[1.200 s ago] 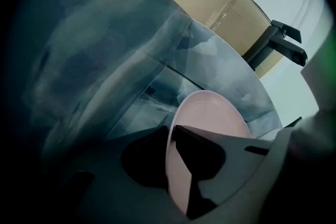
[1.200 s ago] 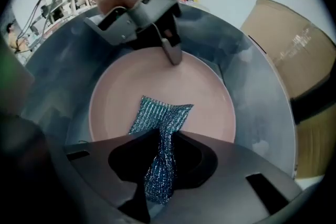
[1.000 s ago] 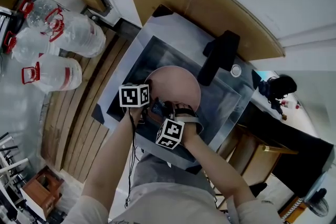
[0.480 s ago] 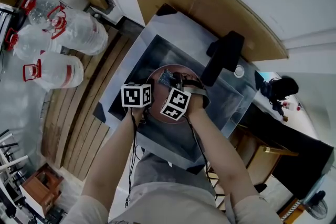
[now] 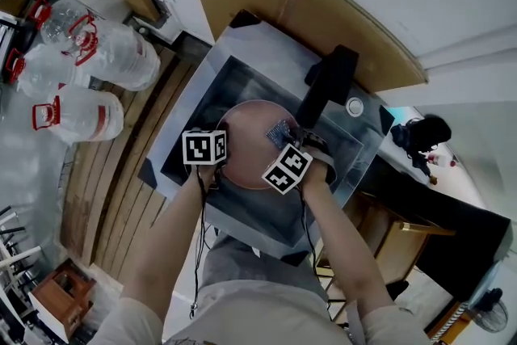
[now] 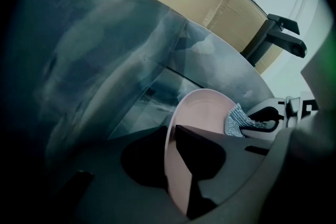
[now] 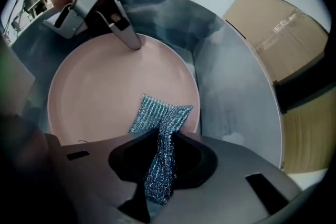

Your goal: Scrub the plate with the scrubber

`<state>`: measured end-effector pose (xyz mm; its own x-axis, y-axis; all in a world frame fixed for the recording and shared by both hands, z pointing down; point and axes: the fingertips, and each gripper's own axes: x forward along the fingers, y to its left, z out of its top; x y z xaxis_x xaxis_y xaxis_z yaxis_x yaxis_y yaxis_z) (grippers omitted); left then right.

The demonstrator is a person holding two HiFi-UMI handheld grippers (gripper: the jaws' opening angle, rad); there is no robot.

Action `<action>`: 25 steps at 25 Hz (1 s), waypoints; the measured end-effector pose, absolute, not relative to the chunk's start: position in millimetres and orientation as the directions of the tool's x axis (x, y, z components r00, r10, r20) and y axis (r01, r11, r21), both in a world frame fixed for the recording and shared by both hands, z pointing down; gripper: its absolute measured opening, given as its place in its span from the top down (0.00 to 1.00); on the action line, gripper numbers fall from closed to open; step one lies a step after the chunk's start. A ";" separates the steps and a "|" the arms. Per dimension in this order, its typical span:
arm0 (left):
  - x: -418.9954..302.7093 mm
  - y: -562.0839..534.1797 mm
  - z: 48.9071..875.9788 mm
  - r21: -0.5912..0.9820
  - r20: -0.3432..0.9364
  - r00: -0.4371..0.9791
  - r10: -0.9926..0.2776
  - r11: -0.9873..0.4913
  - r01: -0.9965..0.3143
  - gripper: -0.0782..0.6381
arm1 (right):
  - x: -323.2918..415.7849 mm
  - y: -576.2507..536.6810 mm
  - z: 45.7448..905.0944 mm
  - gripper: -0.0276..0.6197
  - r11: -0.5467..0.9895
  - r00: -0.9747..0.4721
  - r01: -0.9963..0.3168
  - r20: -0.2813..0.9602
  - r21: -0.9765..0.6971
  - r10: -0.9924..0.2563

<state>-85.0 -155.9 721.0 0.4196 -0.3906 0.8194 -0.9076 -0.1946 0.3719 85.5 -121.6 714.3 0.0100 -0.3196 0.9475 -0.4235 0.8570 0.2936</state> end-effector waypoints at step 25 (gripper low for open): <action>-97.3 -137.1 571.3 0.432 0.628 0.465 -0.625 -0.217 -0.875 0.83 | 28.7 -106.3 487.1 0.79 0.553 -0.570 -0.798 0.595 -0.238 -0.567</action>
